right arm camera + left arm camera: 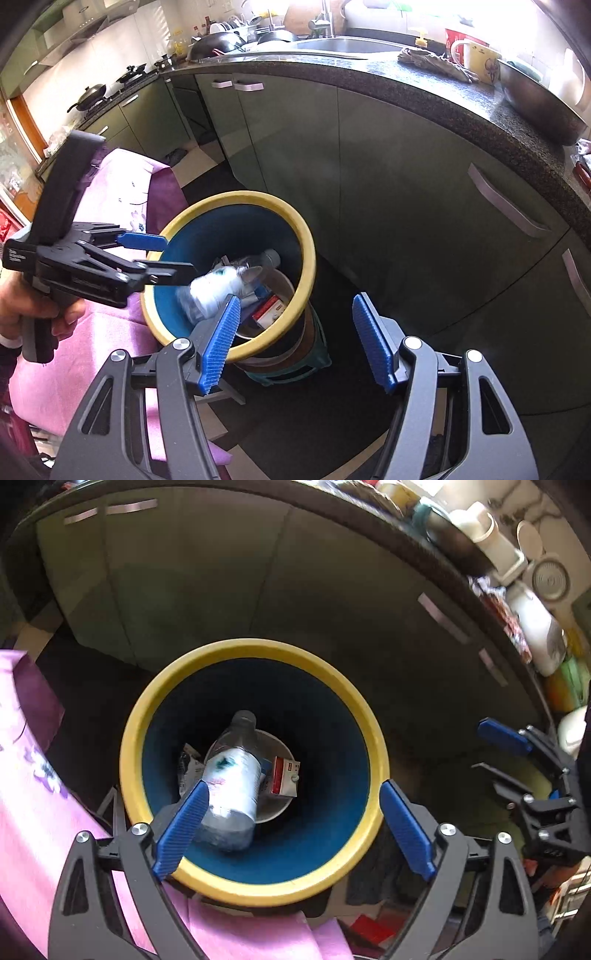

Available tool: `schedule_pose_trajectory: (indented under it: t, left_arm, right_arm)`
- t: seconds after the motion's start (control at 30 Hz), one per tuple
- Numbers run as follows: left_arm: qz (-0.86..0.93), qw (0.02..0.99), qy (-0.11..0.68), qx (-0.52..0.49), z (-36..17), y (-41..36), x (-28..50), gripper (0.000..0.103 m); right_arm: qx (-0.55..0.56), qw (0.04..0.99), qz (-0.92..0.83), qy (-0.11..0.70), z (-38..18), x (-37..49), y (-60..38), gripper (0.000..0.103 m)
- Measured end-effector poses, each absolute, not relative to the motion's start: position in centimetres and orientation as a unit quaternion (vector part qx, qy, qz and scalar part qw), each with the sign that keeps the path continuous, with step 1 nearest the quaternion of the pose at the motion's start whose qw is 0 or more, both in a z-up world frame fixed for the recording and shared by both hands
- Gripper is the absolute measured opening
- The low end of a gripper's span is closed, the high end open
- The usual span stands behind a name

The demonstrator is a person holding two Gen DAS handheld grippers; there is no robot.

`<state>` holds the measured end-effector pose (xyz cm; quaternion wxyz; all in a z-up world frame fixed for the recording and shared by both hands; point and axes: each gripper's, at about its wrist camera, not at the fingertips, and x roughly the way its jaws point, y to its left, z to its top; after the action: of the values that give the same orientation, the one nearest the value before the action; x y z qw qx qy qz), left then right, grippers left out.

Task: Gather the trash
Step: 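Move the right gripper to the white tissue and pinch it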

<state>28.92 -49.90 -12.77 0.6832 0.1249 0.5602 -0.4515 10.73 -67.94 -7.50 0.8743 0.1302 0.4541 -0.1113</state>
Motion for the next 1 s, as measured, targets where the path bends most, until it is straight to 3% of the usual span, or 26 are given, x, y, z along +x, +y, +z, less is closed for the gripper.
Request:
schedule_pose_trajectory:
  t: [0.27,0.47,0.77,1.0]
  left_arm:
    - [-0.491,0.747,0.443,0.067,-5.3,-41.1,24.0,0.096]
    - [-0.444,0.823,0.354,0.02,-0.5,-29.9,19.0,0.096]
    - [-0.251,0.922,0.284,-0.082,1.6,-9.4,13.1,0.096]
    - [-0.127,0.953,0.256,-0.099,1.4,1.7,9.4,0.096]
  right_arm:
    - [0.116,0.877,-0.078,0.459,-7.4,12.1,-64.5,0.068]
    - [0.082,0.883,-0.024,0.461,-6.8,14.0,-58.8,0.069]
    - [0.012,0.876,0.139,0.462,-6.0,19.0,-43.5,0.069]
    - [-0.076,0.836,0.299,0.454,-6.8,20.5,-27.8,0.069]
